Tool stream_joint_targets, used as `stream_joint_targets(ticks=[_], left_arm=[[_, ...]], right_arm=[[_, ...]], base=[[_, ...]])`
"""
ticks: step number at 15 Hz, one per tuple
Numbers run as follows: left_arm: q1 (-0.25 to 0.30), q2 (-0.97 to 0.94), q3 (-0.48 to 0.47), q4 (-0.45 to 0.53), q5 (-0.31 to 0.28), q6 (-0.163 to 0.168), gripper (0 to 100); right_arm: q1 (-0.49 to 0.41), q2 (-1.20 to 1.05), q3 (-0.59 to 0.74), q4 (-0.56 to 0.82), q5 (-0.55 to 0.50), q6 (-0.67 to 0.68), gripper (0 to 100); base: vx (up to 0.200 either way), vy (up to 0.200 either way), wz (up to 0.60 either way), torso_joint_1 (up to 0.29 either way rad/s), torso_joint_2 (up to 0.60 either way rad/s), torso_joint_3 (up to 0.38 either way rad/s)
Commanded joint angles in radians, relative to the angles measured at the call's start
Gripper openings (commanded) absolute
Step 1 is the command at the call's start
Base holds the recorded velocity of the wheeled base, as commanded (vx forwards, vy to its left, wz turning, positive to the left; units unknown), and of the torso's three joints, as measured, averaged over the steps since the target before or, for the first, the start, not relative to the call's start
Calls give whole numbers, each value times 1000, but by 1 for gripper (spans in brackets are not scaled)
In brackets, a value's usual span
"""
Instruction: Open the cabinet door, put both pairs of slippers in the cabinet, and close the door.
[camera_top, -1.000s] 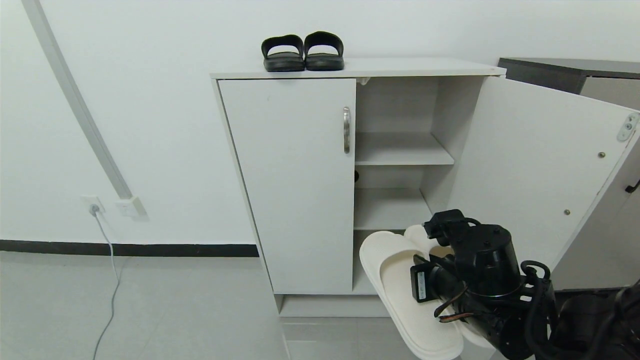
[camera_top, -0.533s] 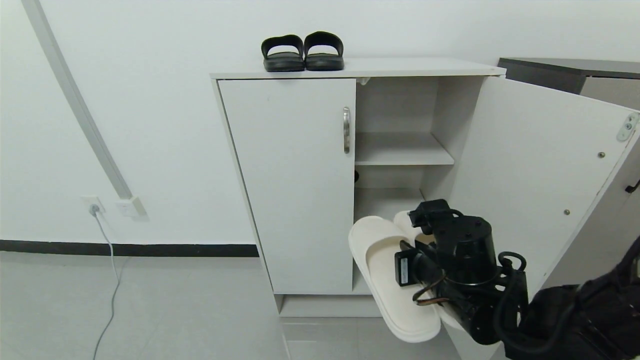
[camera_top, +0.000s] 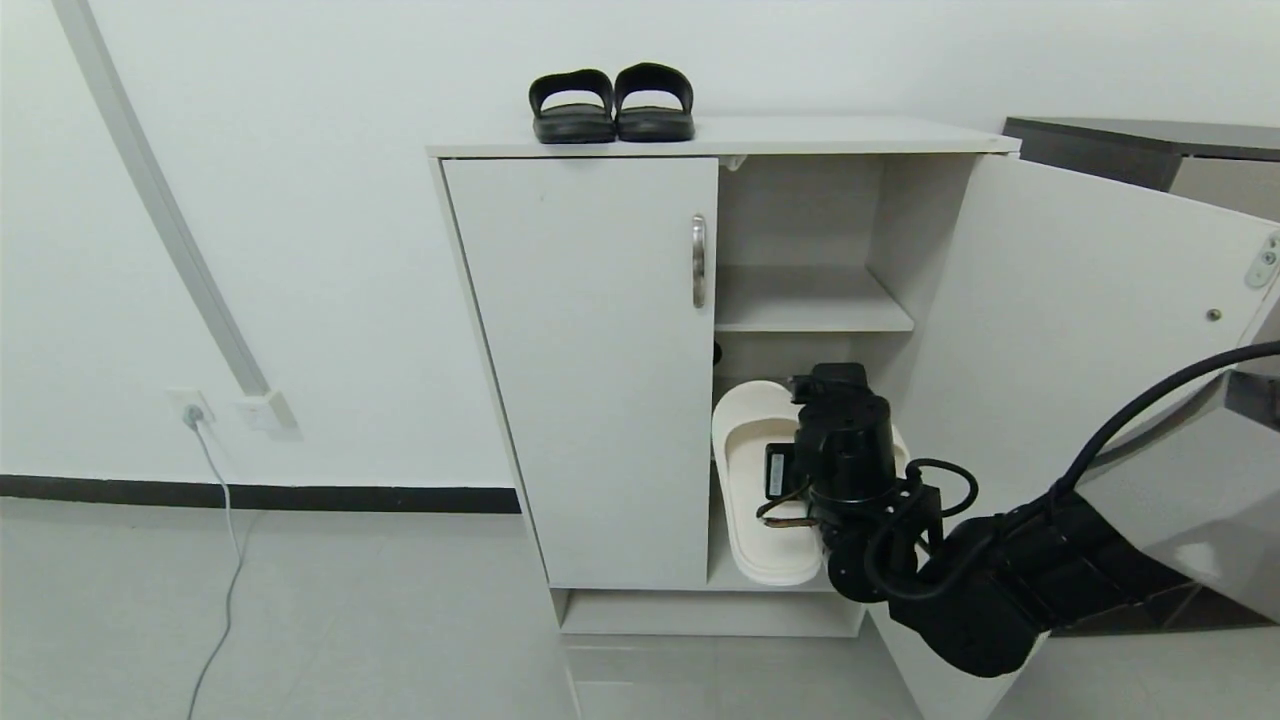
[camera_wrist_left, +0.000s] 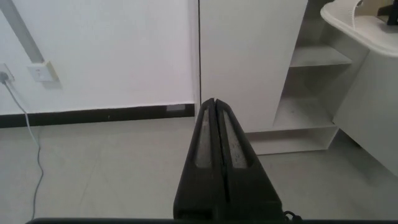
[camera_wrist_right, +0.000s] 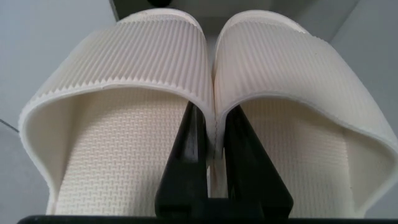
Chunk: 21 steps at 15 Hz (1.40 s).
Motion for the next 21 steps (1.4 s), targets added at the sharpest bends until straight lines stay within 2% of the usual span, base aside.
stream_joint_targets(ticks=[1,3,13,21], left_arm=[[0,3,0,0,-1,0,0],[0,3,-1,0,-1,0,0],[0,3,0,0,-1,-3,0],[0,3,0,0,-1,-9,0]], right_arm=[[-2,11,0,0,-7,1,0],[0,12,2,-5,-15,0,0],[10,20,68,-33,-2,-2,0],[-25,11,104,-33,39,-2,0]], base=[[0,-200,0,-2,12,2],[0,-200,0,5,5,5],[0,0,0,0,0,0],[0,0,0,0,0,0]])
